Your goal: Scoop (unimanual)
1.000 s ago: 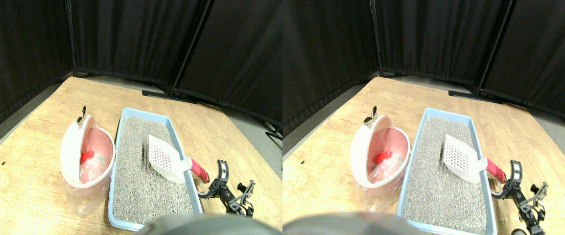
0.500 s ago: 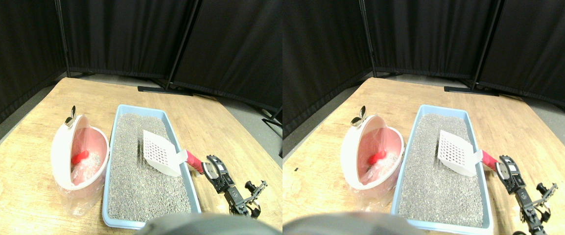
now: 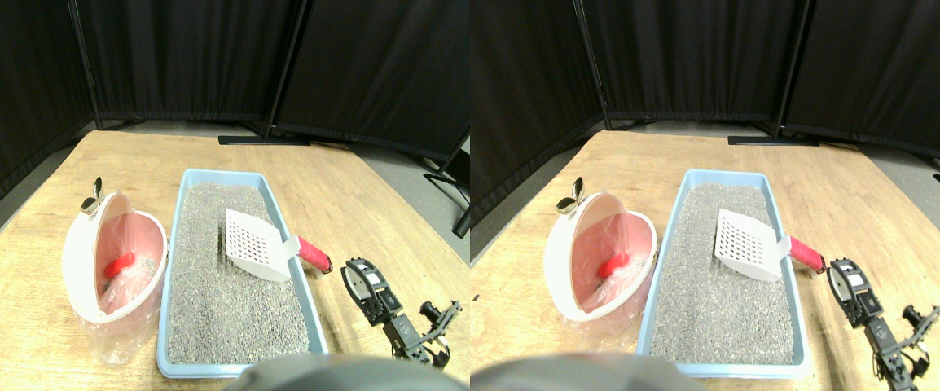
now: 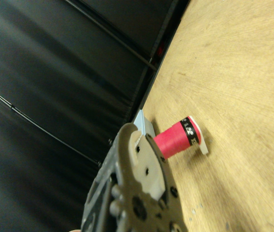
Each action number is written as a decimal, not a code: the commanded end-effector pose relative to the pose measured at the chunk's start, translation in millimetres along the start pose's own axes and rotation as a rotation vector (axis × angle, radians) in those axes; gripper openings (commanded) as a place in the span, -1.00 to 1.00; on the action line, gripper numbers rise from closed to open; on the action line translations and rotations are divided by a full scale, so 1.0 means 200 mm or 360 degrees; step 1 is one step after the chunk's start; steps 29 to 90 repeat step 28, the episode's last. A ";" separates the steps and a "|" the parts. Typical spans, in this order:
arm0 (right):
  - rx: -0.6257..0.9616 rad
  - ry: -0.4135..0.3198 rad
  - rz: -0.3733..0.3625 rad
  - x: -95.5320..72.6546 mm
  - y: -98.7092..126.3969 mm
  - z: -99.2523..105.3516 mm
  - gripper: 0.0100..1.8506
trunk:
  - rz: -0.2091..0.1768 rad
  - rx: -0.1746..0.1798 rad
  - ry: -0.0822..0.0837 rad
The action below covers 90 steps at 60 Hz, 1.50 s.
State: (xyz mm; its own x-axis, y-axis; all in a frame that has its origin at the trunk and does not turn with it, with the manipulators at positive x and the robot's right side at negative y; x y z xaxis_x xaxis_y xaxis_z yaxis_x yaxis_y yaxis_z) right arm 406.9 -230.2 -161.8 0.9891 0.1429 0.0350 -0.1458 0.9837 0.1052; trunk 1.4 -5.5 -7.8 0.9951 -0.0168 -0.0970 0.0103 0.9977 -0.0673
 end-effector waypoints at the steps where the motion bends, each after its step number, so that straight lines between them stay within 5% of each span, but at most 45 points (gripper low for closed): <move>1: -0.0013 -0.0056 0.0001 -0.02 0.03 0.04 -0.95 | -0.0040 -0.0026 -0.0027; 19: -0.0039 -0.0057 -0.0046 -0.07 0.05 0.02 -0.95 | -0.0093 -0.0009 -0.0015; 90: -0.0057 -0.0058 -0.0053 -0.08 0.05 0.03 -0.95 | -0.0095 -0.0009 -0.0014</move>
